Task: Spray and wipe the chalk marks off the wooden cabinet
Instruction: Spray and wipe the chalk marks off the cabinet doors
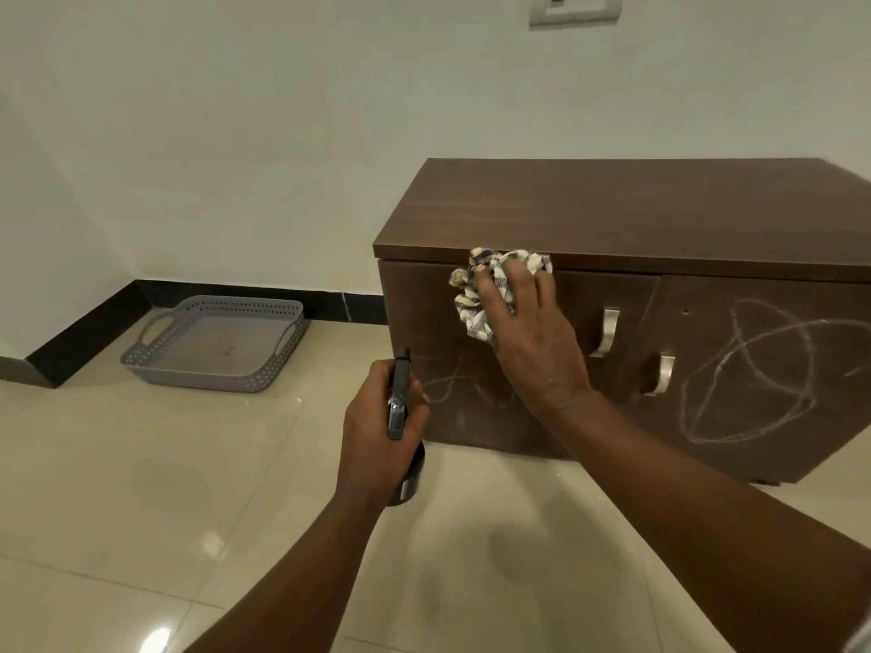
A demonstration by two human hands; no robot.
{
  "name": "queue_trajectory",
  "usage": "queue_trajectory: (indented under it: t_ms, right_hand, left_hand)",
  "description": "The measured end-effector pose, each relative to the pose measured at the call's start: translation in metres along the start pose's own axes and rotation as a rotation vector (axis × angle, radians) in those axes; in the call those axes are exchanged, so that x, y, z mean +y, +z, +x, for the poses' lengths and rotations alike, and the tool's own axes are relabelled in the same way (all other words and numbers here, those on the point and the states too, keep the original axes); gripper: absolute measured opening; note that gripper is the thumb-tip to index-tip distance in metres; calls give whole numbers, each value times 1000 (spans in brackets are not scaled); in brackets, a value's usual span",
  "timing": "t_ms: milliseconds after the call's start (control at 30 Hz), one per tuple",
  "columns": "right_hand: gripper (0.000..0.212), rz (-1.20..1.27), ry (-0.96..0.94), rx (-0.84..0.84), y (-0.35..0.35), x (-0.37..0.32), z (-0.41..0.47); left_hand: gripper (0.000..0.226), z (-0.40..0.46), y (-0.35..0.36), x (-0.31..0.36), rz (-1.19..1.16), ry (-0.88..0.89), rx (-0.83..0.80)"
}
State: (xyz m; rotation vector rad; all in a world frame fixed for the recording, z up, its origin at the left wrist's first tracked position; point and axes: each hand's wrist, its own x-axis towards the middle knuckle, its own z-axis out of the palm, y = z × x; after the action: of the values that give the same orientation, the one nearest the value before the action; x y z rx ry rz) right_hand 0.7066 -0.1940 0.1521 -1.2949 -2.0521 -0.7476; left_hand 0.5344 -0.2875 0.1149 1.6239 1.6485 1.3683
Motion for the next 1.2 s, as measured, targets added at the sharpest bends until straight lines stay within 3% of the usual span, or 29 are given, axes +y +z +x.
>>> queue_trajectory:
  t_ms: [267,367,633,800,967,1100,1200]
  right_hand:
    - [73,38,-165,-62,14,-39,17]
    - [92,-11,-260,-182,19,-57,27]
    - [72,-76,-431,-389,50,-80,5]
    - [76,-37,-390,-499,71,-89,-28]
    - [78,110,-358,-418,93,-86,-60]
    - [95,186,-302,-487,123,-80,-94]
    - [85,162,-390,-563,141,-73,-117]
  left_hand:
    - [18,0,-11,-21,19,-24,44]
    - [18,0,-14,-29,30,-48,57]
    - [20,-6,-20,-45,40,-85,97]
    - [19,-8,-24,-50,34,-84,87]
    - [21,-6,-22,-59,38,-91,72]
    - [23,-2,-18,-64,49,-102,59]
    - [22,1,-14,-64,17,-109,60]
